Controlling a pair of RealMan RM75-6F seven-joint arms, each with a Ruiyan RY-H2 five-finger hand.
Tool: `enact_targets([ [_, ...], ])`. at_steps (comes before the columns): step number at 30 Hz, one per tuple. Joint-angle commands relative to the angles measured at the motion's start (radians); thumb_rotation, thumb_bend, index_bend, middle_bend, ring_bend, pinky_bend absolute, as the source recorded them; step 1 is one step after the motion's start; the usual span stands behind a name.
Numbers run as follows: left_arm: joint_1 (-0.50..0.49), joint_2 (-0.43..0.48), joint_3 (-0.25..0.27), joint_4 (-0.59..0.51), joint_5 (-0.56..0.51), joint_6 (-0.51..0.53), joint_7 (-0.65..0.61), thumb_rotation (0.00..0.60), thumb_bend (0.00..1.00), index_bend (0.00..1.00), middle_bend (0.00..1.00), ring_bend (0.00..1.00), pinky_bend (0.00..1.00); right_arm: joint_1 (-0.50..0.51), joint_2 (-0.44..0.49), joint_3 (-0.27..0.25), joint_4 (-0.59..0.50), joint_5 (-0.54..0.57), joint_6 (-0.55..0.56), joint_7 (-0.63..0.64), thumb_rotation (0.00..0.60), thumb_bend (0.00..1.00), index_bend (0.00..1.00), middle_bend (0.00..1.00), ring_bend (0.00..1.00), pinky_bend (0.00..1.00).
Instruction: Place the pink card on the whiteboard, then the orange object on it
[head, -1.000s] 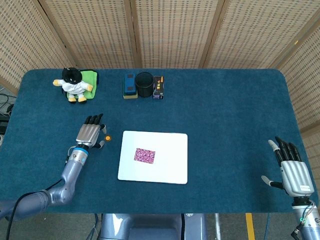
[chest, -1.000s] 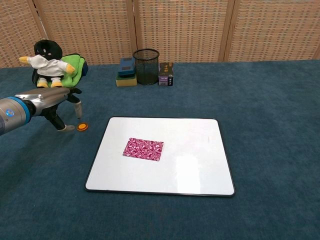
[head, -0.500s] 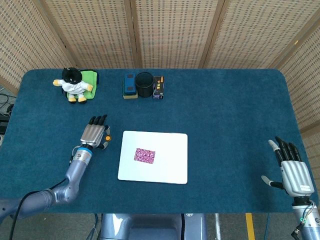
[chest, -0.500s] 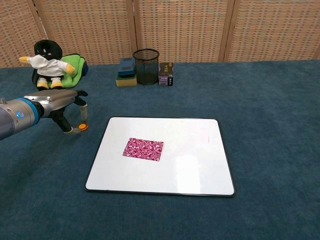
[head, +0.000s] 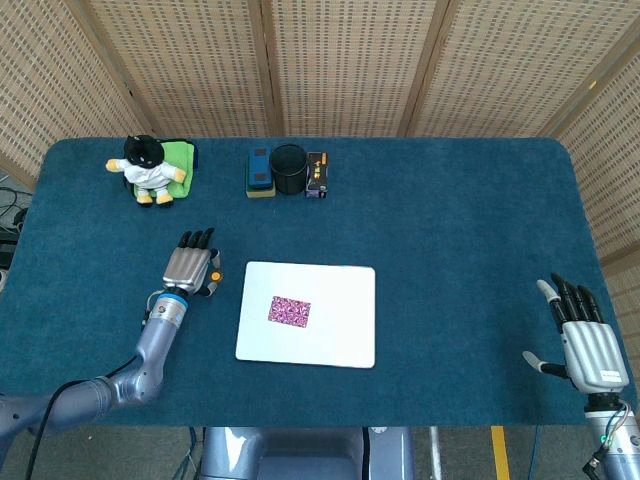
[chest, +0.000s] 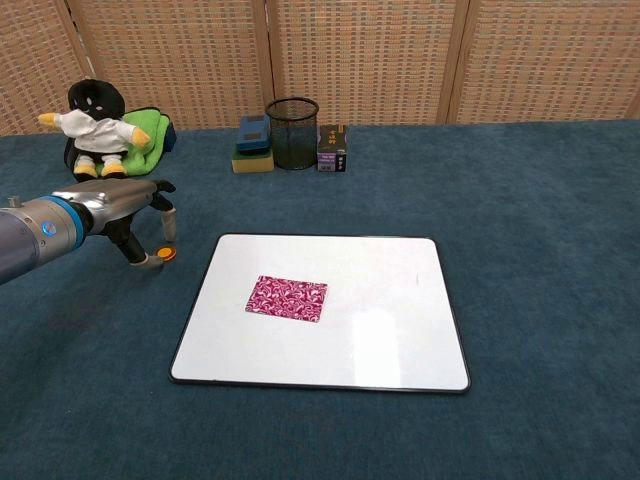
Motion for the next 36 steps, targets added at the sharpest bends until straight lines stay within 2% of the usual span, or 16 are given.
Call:
enact_targets([
  [1, -0.001, -0.005, 0.001, 0.006, -0.003, 0.0, 0.005, 0.6, 0.31, 0.43, 0.0, 0.0, 0.0, 0.0, 0.0, 0.0, 0.0, 0.0, -0.001, 0.0, 0.6, 0.0, 0.0, 0.0, 0.0, 0.0],
  [14, -0.004, -0.025, 0.005, 0.029, -0.003, -0.006, 0.01, 0.6, 0.33, 0.44, 0.0, 0.0, 0.0, 0.0, 0.001, 0.0, 0.0, 0.0, -0.001, 0.003, 0.6, 0.0, 0.0, 0.0, 0.0, 0.0],
  [21, -0.002, -0.031, 0.003, 0.038, -0.003, 0.001, 0.015, 0.6, 0.35, 0.52, 0.0, 0.0, 0.0, 0.0, 0.0, 0.0, 0.001, 0.001, -0.001, 0.004, 0.6, 0.0, 0.0, 0.0, 0.0, 0.0],
  [26, -0.001, -0.029, -0.001, 0.036, 0.001, 0.005, 0.012, 0.6, 0.35, 0.54, 0.0, 0.0, 0.0, 0.0, 0.0, 0.0, 0.001, 0.001, 0.0, 0.003, 0.6, 0.0, 0.0, 0.0, 0.0, 0.0],
  [31, 0.003, -0.012, -0.009, 0.016, 0.005, 0.012, 0.007, 0.6, 0.35, 0.54, 0.0, 0.0, 0.0, 0.0, 0.0, 0.0, 0.0, 0.001, -0.001, 0.003, 0.6, 0.0, 0.0, 0.0, 0.0, 0.0],
  [36, 0.007, 0.029, -0.017, -0.053, 0.031, 0.036, 0.0, 0.6, 0.34, 0.54, 0.0, 0.0, 0.0, 0.001, 0.001, 0.0, 0.0, 0.002, -0.002, 0.003, 0.6, 0.0, 0.0, 0.0, 0.0, 0.0],
])
